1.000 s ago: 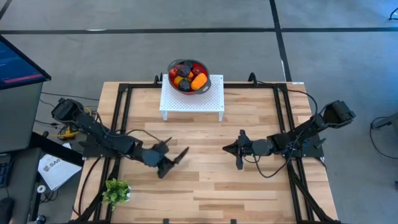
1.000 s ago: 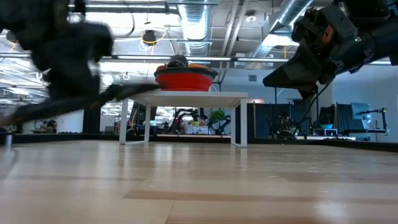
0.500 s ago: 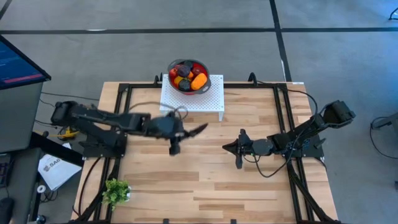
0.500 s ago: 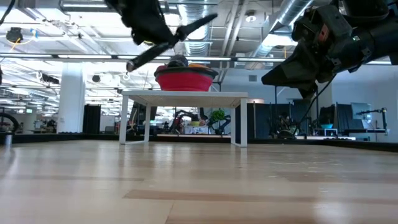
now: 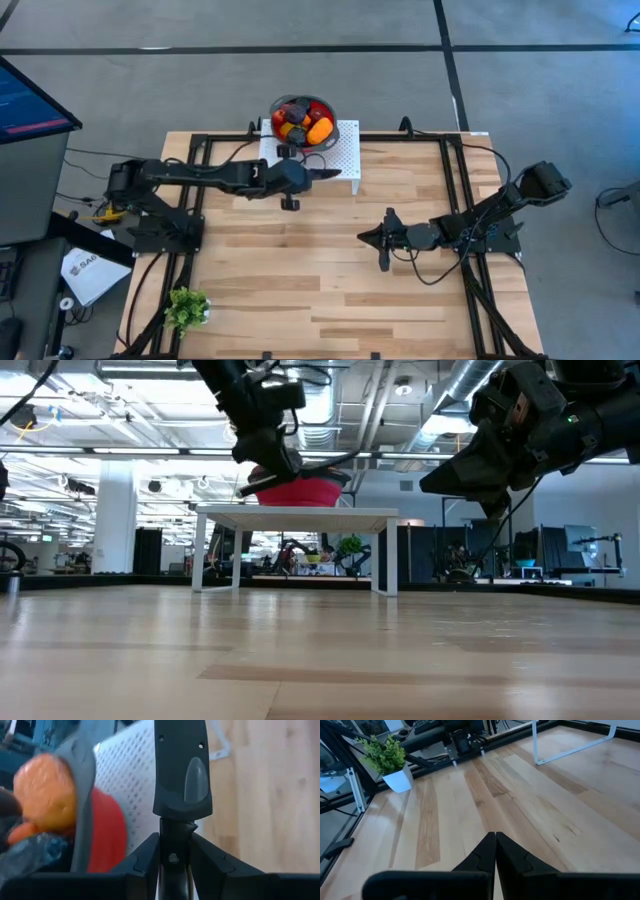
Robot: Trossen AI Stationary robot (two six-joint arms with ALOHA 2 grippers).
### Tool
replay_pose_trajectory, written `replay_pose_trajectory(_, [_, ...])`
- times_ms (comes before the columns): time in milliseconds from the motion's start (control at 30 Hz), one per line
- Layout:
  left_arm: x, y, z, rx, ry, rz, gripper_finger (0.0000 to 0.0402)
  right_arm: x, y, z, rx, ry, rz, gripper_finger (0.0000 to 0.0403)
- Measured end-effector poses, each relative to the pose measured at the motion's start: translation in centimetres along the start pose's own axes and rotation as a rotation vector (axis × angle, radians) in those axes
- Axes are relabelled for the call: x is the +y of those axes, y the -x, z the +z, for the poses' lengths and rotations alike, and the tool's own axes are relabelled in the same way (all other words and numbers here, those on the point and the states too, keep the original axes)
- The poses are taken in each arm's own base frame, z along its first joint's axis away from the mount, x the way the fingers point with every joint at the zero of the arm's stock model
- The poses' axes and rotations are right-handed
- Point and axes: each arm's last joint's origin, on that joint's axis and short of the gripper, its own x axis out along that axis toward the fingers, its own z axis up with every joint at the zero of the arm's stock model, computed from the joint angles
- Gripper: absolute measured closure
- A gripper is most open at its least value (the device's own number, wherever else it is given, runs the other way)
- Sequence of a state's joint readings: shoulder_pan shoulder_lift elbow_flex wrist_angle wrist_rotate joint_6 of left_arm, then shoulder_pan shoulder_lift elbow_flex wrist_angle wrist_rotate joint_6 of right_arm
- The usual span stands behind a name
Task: Pick & Place Fruit
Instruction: Put the black knife on the shelf, then return to Home Position
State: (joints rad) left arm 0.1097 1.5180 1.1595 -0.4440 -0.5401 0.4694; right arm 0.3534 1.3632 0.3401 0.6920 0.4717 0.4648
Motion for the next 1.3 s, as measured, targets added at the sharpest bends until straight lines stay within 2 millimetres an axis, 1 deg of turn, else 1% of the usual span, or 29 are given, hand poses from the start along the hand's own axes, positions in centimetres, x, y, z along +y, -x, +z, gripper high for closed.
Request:
replay_pose_trajectory(233, [1.5, -1.2, -0.9, 0.056, 0.039, 0.044, 0.0314, 0.0, 0.0, 0.0, 0.003, -0.006, -0.001, 0.0398])
replay_pose_trajectory(333, [2.1, -1.6, -1.3, 0.055, 0.066, 0.023, 0.0314, 0.0, 0.0, 0.0, 0.003, -0.006, -0.001, 0.0398])
replay_pose_trajectory(433, [2.3, -2.2, -1.9, 0.053, 0.105, -0.016, 0.0314, 0.0, 0.0, 0.0, 0.003, -0.006, -0.001, 0.0398])
replay_pose_trajectory(600, [2.7, -2.7, -2.8, 0.083, 0.143, -0.012, 0.0308, 0.0, 0.0, 0.0, 0.003, -0.006, -0.001, 0.0398])
replay_pose_trajectory(933, [2.8, -2.8, -2.8, 0.080, 0.150, -0.008, 0.0278, 0.0, 0.0, 0.0, 0.003, -0.006, -0.001, 0.0398])
replay_pose_trajectory(1133, [2.8, -2.8, -2.6, 0.067, 0.174, -0.002, 0.0270, 0.0, 0.0, 0.0, 0.003, -0.005, -0.001, 0.0398])
replay_pose_trajectory(1300, [1.9, -2.2, -2.0, 0.045, 0.211, -0.018, 0.0272, 0.0, 0.0, 0.0, 0.005, 0.004, -0.002, 0.0398])
